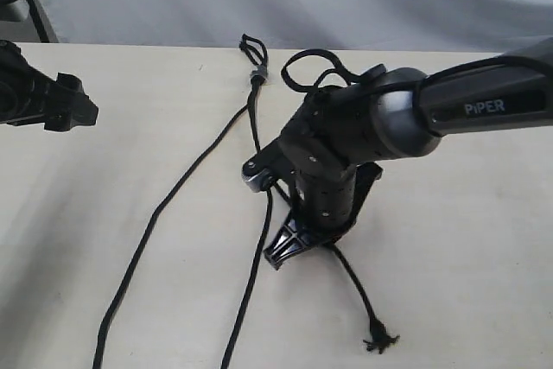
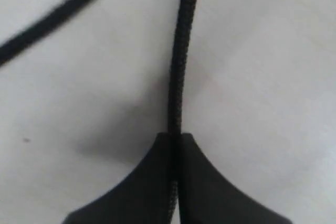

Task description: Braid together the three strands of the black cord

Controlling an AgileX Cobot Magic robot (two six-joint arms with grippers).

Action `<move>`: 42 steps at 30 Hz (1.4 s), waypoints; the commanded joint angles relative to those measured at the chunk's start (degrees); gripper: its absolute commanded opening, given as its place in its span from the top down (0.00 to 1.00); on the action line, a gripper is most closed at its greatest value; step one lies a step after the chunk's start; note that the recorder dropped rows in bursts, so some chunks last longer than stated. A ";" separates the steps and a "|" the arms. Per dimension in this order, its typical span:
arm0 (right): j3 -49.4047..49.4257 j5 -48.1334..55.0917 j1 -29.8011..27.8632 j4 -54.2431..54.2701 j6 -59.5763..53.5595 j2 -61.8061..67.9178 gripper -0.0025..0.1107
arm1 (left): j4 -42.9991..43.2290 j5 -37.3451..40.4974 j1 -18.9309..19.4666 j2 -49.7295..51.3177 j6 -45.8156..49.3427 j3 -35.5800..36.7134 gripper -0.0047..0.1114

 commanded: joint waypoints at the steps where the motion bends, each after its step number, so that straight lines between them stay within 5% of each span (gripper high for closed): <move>1: 0.61 1.80 -7.27 -1.66 1.23 -3.59 0.98 | -1.76 -0.07 0.28 -0.57 0.03 0.28 0.27; 11: -1.53 1.32 -16.56 9.06 -4.61 -8.18 0.98 | -1.99 -0.07 0.28 -0.57 0.03 0.28 0.27; 20: -5.30 0.05 -9.29 30.11 -19.26 -10.72 0.98 | -1.99 -0.07 0.28 -0.57 0.03 0.28 0.27; 28: -5.30 -5.62 -1.97 32.39 -18.27 -7.80 0.98 | -2.01 0.02 0.28 -0.57 0.03 0.41 0.27; 42: -5.58 -11.42 -0.34 54.62 -20.18 -2.00 0.98 | -2.43 0.02 0.28 -0.57 0.03 0.42 0.27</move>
